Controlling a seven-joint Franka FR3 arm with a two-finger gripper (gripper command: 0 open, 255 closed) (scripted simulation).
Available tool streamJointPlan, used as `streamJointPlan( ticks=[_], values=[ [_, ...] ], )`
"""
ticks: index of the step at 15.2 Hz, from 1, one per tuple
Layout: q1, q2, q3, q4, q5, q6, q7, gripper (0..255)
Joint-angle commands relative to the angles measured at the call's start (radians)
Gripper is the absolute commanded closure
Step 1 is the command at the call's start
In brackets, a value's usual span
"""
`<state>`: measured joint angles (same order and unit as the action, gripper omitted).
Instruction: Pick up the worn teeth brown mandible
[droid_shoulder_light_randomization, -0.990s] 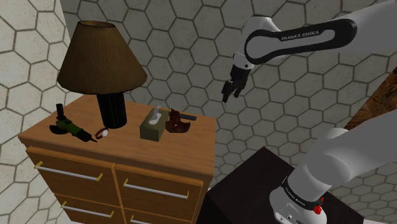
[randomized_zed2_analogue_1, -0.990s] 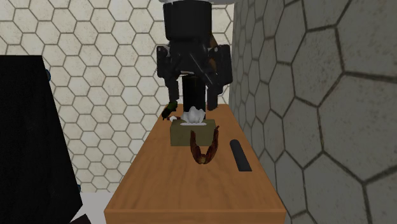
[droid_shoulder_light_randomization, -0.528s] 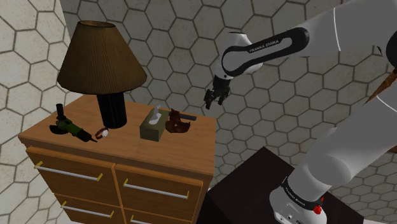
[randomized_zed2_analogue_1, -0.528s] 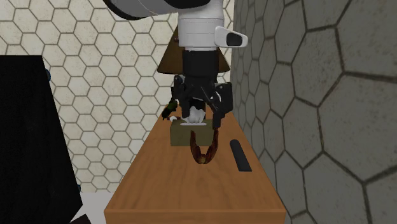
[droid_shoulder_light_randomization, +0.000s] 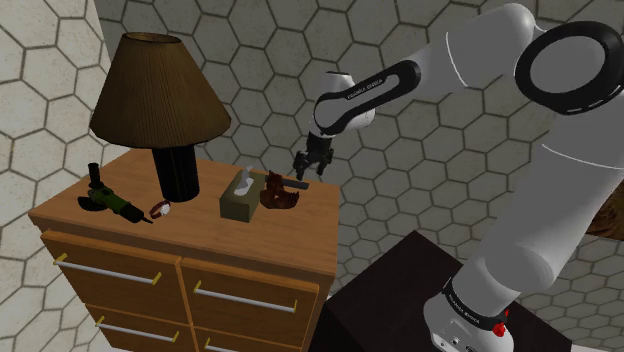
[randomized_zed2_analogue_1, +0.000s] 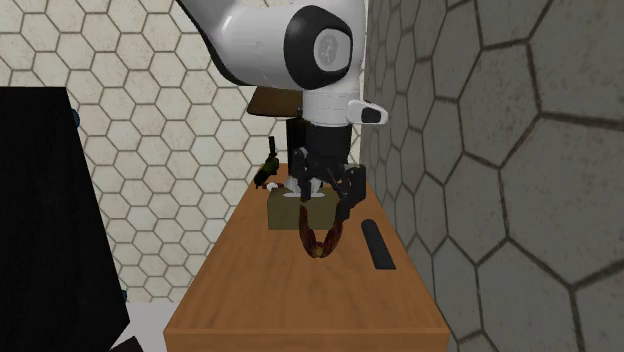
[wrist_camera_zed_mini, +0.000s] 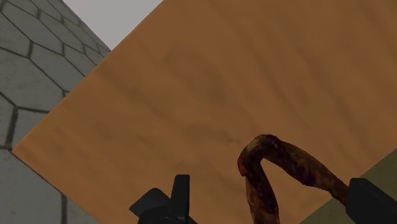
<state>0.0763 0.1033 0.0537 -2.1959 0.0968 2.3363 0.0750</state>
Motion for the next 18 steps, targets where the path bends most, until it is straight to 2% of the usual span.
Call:
streamJointPlan(
  ticks=[1,7,17,18],
  values=[
    [0.006,0.079,0.005,0.055,0.009,0.023,0.012,0],
    [0.023,0.314,0.017,0.255,0.029,0.055,0.051,0],
    [0.024,0.392,0.019,0.255,0.033,0.132,0.042,0],
    [0.023,0.390,0.019,0.253,0.033,0.133,0.041,255]
  ],
)
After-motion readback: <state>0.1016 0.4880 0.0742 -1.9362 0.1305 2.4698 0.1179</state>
